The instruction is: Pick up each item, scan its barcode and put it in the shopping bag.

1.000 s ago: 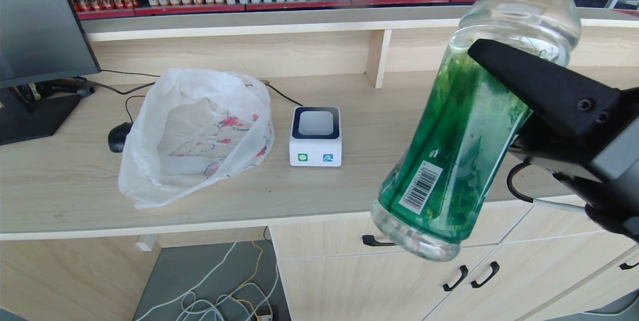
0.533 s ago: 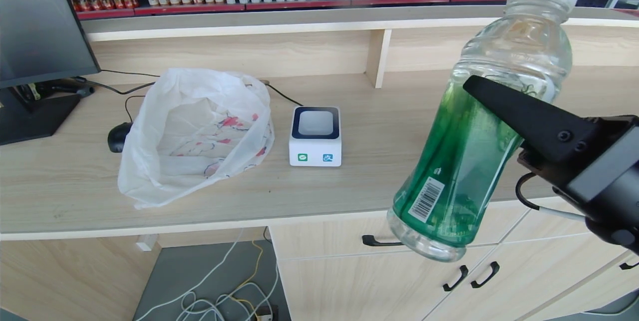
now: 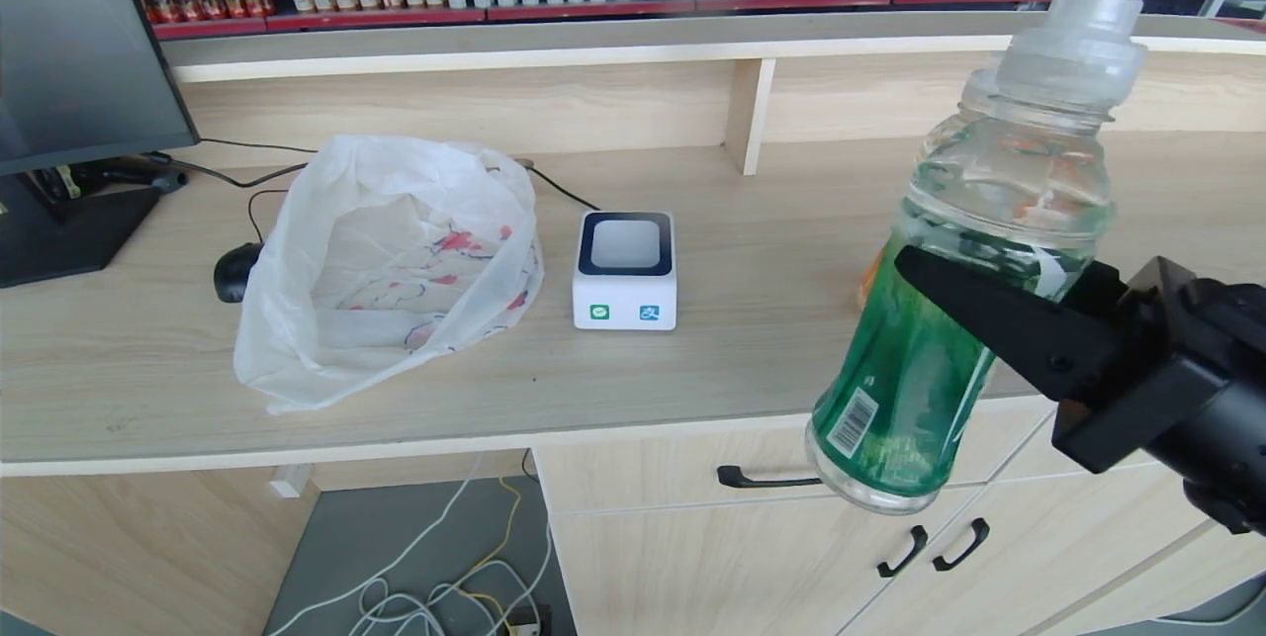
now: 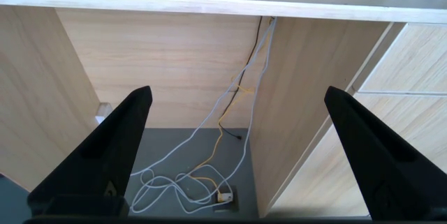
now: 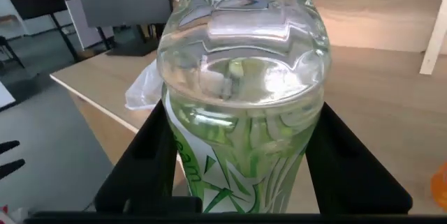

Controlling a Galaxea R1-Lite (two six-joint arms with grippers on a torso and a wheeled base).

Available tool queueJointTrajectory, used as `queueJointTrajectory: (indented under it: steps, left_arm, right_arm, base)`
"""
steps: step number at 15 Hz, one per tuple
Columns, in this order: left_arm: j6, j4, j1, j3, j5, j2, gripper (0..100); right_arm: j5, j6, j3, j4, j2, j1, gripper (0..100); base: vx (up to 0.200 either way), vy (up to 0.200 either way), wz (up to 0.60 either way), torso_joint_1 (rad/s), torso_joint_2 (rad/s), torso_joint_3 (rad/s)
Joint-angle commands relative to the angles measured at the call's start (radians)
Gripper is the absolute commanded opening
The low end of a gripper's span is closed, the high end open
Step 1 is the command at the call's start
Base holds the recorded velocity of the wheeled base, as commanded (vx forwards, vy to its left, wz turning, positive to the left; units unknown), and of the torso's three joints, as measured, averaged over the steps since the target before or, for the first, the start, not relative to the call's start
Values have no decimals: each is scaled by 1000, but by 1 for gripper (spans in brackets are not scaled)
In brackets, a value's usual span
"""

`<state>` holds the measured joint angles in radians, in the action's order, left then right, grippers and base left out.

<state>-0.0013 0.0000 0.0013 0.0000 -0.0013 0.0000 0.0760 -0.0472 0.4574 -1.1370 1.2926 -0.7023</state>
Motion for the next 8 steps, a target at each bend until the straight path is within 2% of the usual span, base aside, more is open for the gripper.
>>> queueJointTrajectory:
  steps: [1, 2, 5, 8]
  left_arm:
    - [0, 0, 0, 0, 0, 0, 100]
    - [0, 0, 0, 0, 0, 0, 100]
    - [0, 0, 0, 0, 0, 0, 100]
    - [0, 0, 0, 0, 0, 0, 100]
  right_arm:
    - [-35, 106, -5, 40, -41, -3, 0]
    - [-97, 219, -2, 57, -45, -8, 0]
    - [-235, 274, 12, 52, -52, -11, 0]
    - [-245, 308, 33, 52, -64, -9, 0]
  base:
    - [0, 0, 0, 0, 0, 0]
    - [0, 0, 0, 0, 0, 0]
    - [0, 0, 0, 0, 0, 0]
    - [0, 0, 0, 0, 0, 0]
